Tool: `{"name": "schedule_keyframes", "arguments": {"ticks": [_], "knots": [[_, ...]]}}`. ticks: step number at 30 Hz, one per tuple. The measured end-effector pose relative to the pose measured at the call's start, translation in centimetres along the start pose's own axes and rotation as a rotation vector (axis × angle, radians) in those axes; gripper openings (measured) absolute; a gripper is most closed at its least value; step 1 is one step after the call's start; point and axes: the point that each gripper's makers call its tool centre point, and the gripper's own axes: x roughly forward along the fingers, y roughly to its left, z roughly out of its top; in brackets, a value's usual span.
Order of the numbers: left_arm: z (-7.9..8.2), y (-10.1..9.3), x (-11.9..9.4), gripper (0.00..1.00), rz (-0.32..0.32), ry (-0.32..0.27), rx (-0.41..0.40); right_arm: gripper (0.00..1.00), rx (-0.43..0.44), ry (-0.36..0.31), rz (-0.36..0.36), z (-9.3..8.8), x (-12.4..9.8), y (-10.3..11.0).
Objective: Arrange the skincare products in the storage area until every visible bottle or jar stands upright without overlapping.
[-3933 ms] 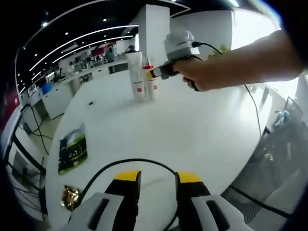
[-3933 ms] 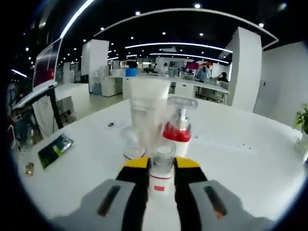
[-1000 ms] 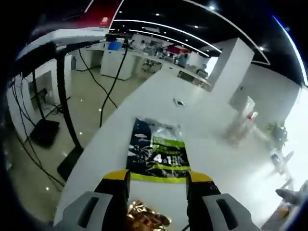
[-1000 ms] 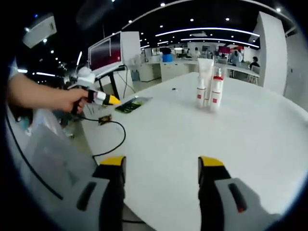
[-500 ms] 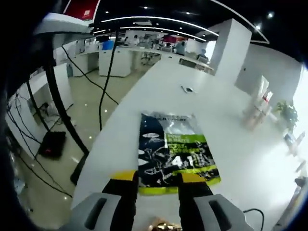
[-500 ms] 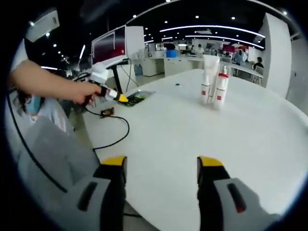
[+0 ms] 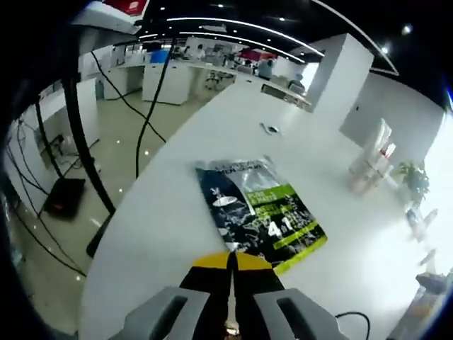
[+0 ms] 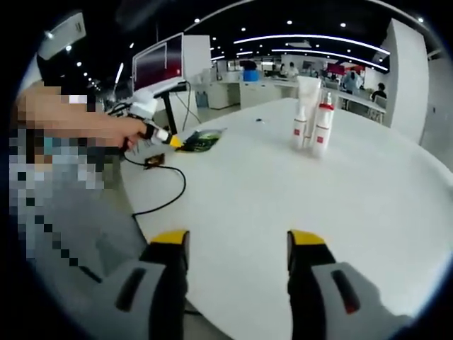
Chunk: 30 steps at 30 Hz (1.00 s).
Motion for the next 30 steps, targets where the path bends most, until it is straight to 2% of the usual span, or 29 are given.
{"name": "schedule_keyframes", "arguments": {"ticks": [2, 3, 5, 7, 11, 13, 17, 19, 20, 23, 24, 25, 27, 30], "knots": [[-0.2, -0.4, -0.2, 0.00, -0.027, -0.007, -0.017, 0.56, -0.001, 0.001, 0.004, 0.0, 0.1, 0.1], [-0.5, -1.2, -0.4, 0.00, -0.079, -0.011, -0.071, 0.56, -0.003, 0.002, 0.011, 0.1, 0.2, 0.2], [-0.3, -1.9, -0.7, 0.00, -0.132, -0.039, -0.116, 0.56, 0.006, 0.001, 0.018, 0.1, 0.3, 0.3], [-0.4, -3.0, -1.3, 0.00, -0.195, -0.060, -0.208, 0.56, 0.020, 0.001, 0.030, 0.2, 0.5, 0.4], [-1.1, -4.1, -2.0, 0.00, -0.231, -0.069, -0.238, 0.56, 0.048, -0.003, 0.058, 0.7, 1.2, 0.6], [-1.7, -5.0, -2.6, 0.00, -0.271, -0.071, -0.284, 0.56, 0.089, -0.004, 0.102, 1.4, 1.9, 1.1], [-2.7, -6.6, -3.8, 0.00, -0.353, -0.057, -0.335, 0.56, 0.188, -0.028, 0.233, 3.6, 3.5, 2.5], [-3.3, -7.5, -4.4, 0.00, -0.397, -0.038, -0.397, 0.56, 0.319, -0.009, 0.325, 4.3, 4.5, 3.5], [-3.5, -7.7, -4.6, 0.00, -0.408, -0.042, -0.399, 0.56, 0.396, 0.007, 0.361, 4.4, 4.9, 4.0], [-4.8, -8.3, -5.4, 0.00, -0.429, -0.028, -0.431, 0.57, 0.712, 0.068, 0.512, 5.1, 5.7, 6.3], [-5.0, -8.5, -5.6, 0.00, -0.438, -0.031, -0.444, 0.56, 0.824, 0.116, 0.569, 5.1, 6.0, 7.5], [-5.5, -8.9, -6.0, 0.00, -0.451, -0.021, -0.456, 0.56, 0.890, 0.122, 0.600, 5.4, 6.1, 8.2], [-6.1, -9.0, -6.2, 0.00, -0.445, -0.017, -0.456, 0.56, 0.949, 0.093, 0.634, 6.3, 6.6, 9.1], [-7.1, -9.8, -6.9, 0.00, -0.479, 0.003, -0.507, 0.56, 1.000, 0.125, 0.631, 6.0, 8.3, 10.2]]}}
